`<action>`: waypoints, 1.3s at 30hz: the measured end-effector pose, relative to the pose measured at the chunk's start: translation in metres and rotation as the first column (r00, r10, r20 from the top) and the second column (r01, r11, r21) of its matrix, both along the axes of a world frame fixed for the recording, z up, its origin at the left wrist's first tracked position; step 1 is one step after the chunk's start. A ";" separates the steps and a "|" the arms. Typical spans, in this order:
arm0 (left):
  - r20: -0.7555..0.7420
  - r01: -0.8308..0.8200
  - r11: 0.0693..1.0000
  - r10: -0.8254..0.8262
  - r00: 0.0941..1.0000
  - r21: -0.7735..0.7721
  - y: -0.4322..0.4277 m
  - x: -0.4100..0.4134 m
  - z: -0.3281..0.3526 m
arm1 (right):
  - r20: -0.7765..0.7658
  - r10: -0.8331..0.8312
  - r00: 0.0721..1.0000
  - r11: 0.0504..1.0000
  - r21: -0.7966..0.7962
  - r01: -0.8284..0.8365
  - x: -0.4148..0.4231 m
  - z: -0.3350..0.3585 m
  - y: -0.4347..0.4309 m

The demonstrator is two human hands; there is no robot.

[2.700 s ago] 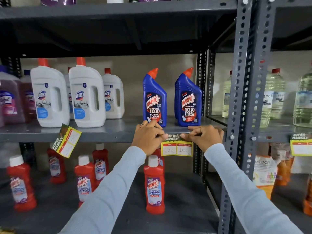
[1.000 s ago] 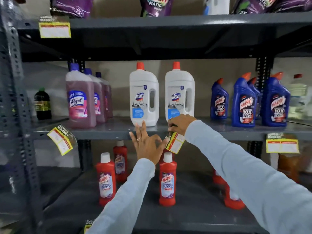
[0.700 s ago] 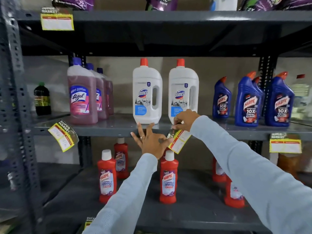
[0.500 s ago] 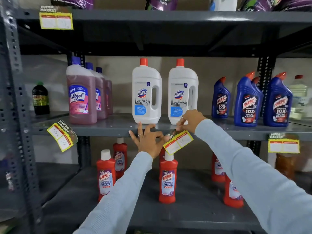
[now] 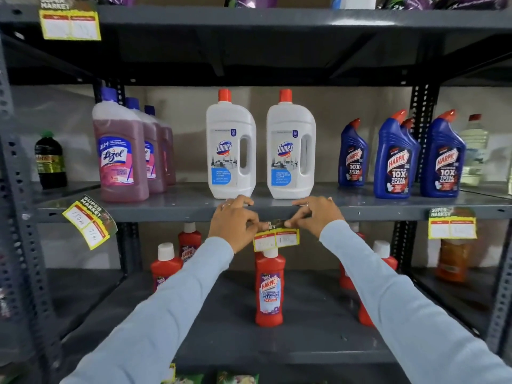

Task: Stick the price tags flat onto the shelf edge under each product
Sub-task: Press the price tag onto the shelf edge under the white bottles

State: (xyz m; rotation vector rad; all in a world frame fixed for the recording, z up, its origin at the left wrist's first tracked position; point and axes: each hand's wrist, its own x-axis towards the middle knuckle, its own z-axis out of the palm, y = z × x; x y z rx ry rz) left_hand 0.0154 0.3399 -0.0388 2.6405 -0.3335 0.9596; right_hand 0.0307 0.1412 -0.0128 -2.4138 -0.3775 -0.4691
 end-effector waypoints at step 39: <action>-0.213 0.276 0.950 -0.304 0.929 -0.149 0.083 -0.003 0.039 | 0.260 -0.244 0.934 0.870 0.484 0.093 -0.030 -0.016 0.025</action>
